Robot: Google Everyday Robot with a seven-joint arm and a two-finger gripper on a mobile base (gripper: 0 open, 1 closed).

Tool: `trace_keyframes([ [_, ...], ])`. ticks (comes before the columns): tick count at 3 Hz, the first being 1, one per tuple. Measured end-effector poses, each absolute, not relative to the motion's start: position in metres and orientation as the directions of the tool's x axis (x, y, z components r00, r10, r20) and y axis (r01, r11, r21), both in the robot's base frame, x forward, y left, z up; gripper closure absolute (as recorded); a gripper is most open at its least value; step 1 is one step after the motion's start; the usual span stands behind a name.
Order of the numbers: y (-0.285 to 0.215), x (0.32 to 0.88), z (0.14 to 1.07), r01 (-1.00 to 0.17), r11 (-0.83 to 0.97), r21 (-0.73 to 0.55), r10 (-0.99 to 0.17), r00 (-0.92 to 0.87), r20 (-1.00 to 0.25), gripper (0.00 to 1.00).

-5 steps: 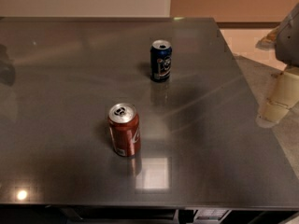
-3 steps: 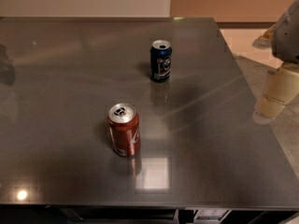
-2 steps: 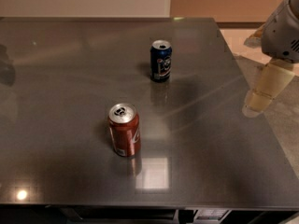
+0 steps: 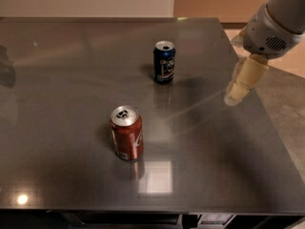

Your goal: Move pepsi can near coke can

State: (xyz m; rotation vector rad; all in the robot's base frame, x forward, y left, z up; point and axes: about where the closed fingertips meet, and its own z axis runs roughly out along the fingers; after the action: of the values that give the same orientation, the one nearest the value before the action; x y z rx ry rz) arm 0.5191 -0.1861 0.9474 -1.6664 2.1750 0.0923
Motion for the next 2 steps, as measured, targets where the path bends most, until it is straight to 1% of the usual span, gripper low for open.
trace_keyframes([
  [2,-0.167,0.582,0.922,-0.924,0.345,-0.163,-0.861,-0.243,-0.447,0.0],
])
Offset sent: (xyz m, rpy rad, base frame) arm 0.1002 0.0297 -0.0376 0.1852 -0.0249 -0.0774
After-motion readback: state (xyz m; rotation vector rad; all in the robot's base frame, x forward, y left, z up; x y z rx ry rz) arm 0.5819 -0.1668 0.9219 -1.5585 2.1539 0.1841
